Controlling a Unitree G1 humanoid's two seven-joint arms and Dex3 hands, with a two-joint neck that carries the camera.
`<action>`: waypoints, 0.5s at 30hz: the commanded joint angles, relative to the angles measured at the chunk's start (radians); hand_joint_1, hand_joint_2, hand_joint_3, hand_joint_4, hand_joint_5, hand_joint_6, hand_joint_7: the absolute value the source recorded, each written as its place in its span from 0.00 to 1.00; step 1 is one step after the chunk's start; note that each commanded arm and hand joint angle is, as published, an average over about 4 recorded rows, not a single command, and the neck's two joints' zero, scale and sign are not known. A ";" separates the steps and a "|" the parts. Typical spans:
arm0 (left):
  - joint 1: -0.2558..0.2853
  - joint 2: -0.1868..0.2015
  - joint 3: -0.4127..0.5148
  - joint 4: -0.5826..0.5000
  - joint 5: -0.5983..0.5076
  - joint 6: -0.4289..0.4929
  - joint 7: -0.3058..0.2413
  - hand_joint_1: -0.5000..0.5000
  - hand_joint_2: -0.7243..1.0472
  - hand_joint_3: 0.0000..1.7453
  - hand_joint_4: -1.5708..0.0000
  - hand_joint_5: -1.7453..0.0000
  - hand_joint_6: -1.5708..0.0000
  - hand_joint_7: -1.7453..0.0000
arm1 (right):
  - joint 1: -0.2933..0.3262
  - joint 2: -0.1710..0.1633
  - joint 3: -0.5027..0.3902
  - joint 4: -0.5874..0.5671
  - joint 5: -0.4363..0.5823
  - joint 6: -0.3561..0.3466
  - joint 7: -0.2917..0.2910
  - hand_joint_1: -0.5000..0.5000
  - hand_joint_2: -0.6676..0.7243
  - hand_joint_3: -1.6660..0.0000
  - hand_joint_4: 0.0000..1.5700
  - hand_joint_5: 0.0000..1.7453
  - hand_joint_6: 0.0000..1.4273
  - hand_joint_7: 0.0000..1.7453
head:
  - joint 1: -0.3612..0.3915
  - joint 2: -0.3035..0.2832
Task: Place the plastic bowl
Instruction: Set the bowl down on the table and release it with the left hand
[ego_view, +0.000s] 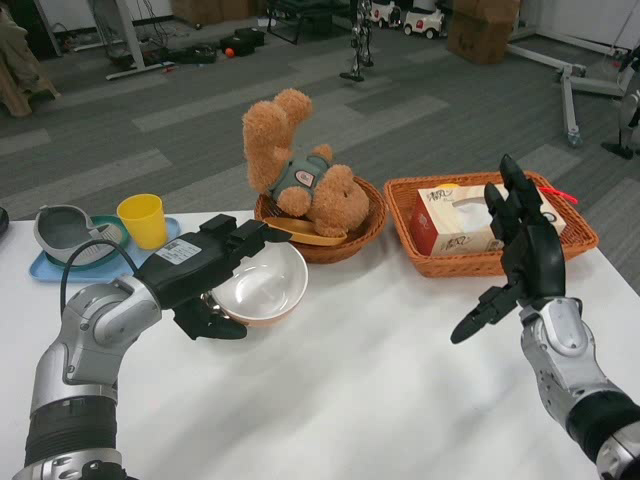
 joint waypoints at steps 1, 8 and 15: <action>0.033 -0.016 -0.025 -0.007 -0.015 -0.010 0.006 0.00 0.85 1.00 0.64 0.00 0.97 0.04 | 0.003 0.002 -0.014 -0.003 0.007 0.002 -0.002 0.04 1.00 1.00 0.00 0.00 0.00 0.00 | 0.003 -0.025; 0.076 -0.027 -0.092 -0.004 -0.010 -0.022 0.011 0.00 0.80 1.00 0.67 0.00 0.97 0.04 | 0.003 0.002 -0.012 0.000 0.008 0.002 -0.002 0.04 1.00 1.00 0.00 0.00 0.00 0.00 | 0.010 -0.077; 0.111 -0.037 -0.153 0.008 0.006 -0.031 0.009 0.00 0.85 1.00 0.71 0.00 0.98 0.04 | 0.004 0.003 -0.012 0.002 0.009 0.002 -0.002 0.04 1.00 1.00 0.00 0.00 0.00 0.00 | 0.025 -0.095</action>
